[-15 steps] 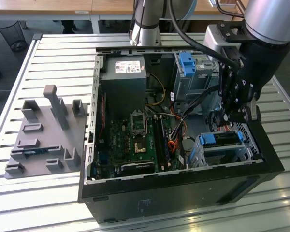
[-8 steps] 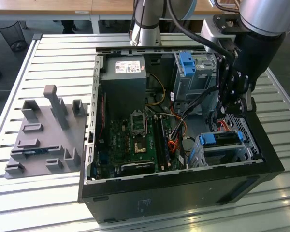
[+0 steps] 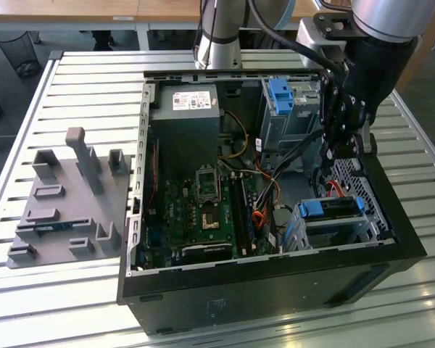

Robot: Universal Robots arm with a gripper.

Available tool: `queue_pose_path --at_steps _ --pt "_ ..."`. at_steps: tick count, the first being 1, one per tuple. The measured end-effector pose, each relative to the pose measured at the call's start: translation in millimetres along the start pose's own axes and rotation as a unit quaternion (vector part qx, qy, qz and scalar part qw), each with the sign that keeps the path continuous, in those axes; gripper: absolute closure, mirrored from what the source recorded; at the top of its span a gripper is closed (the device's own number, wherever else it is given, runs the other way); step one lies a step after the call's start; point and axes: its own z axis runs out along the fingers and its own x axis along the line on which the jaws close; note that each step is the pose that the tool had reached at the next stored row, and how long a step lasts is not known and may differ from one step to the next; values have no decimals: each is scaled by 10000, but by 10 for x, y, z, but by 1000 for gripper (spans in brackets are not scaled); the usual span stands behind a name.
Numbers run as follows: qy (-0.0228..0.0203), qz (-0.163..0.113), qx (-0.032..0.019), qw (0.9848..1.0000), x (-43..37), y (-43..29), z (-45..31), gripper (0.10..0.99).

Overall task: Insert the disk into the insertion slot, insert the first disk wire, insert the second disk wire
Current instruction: 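Insert the second disk wire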

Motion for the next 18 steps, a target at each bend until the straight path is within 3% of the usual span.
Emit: queue_pose_path --at_steps 5,11,18 --pt "14 0 1 10000 -47 4 31 980" --pt "92 -3 4 10000 -55 7 116 980" --pt "97 -3 4 10000 -62 5 58 980"
